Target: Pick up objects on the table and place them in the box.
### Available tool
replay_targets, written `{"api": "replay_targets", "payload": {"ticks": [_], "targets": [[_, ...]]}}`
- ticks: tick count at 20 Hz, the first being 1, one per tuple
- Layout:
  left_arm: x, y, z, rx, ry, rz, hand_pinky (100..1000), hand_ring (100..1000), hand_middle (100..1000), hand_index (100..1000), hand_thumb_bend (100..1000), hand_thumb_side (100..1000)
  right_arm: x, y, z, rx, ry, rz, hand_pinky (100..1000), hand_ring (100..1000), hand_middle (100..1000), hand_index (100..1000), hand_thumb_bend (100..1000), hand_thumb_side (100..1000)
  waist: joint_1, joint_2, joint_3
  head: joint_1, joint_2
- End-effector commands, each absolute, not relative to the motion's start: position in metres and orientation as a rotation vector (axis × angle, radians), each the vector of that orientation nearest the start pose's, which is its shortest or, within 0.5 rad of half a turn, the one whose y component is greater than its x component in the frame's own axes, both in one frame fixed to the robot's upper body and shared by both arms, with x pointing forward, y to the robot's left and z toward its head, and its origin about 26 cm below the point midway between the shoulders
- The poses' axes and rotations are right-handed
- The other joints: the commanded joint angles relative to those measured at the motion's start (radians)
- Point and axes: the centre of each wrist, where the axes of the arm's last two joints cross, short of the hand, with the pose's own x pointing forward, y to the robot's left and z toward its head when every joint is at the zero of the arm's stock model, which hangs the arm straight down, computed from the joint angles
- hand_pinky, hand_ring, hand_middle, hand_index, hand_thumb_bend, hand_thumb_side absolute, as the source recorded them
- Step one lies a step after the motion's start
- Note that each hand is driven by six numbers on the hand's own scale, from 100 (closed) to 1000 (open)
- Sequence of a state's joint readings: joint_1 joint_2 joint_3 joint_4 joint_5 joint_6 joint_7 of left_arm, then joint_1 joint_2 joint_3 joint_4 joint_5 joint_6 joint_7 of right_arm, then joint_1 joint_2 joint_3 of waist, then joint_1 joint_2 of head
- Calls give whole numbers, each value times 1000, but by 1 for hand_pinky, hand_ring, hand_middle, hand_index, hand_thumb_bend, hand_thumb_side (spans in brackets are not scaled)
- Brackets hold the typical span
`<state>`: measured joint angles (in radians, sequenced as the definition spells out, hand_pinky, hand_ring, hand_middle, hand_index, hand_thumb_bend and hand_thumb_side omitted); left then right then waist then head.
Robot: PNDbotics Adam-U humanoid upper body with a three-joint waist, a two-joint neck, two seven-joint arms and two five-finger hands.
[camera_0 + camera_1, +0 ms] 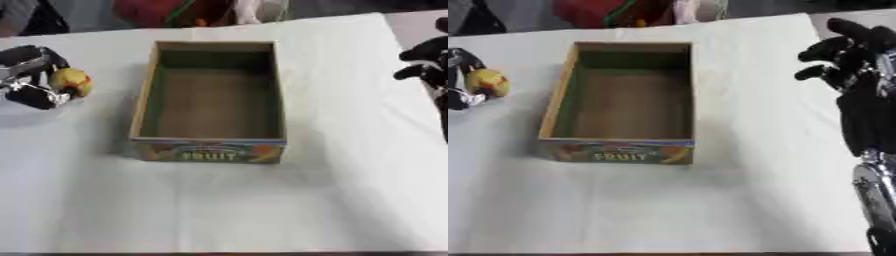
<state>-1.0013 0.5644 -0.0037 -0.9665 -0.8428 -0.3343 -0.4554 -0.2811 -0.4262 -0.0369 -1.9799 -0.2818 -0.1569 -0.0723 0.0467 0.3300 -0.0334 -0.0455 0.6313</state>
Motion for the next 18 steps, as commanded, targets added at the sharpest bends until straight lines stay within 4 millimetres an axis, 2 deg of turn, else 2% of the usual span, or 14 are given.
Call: {"api": "replay_targets", "payload": {"ticks": [1, 4, 5, 6, 10, 14, 18], "targets": [[460, 339, 304, 1057, -1629, -1426, 331, 492, 516, 619, 100, 272, 296, -287, 213, 16, -2422, 213, 561, 667, 587, 823, 100, 937, -1, -27, 0, 2, -9], [460, 337, 306, 1068, -1638, -1422, 331, 492, 516, 619, 100, 272, 297, -288, 213, 17, -2422, 213, 561, 667, 587, 823, 100, 937, -1, -27, 0, 2, -9], [460, 332, 309, 1078, -1658, -1430, 278, 458, 487, 601, 100, 282, 297, -287, 213, 23, -2421, 215, 560, 667, 586, 822, 100, 934, -1, -33, -5, 6, -5], [459, 323, 318, 1101, -1696, -1445, 278, 458, 486, 601, 100, 282, 297, -286, 212, 29, -2420, 216, 560, 667, 586, 822, 100, 934, -2, -36, -8, 7, -3], [454, 267, 348, 1154, -1913, -1495, 270, 447, 471, 585, 100, 308, 297, -284, 213, 54, -2420, 215, 561, 667, 586, 823, 100, 935, -6, -37, -10, 6, -1], [445, 216, 353, 1167, -2065, -1467, 264, 445, 471, 585, 100, 305, 298, -283, 212, 66, -2417, 211, 562, 667, 586, 823, 100, 934, -11, -43, -6, -2, 3], [444, 184, 349, 1197, -2102, -1442, 258, 447, 475, 583, 100, 302, 298, -281, 213, 85, -2419, 214, 561, 667, 586, 822, 100, 931, -14, -50, -8, 2, 4]]}}
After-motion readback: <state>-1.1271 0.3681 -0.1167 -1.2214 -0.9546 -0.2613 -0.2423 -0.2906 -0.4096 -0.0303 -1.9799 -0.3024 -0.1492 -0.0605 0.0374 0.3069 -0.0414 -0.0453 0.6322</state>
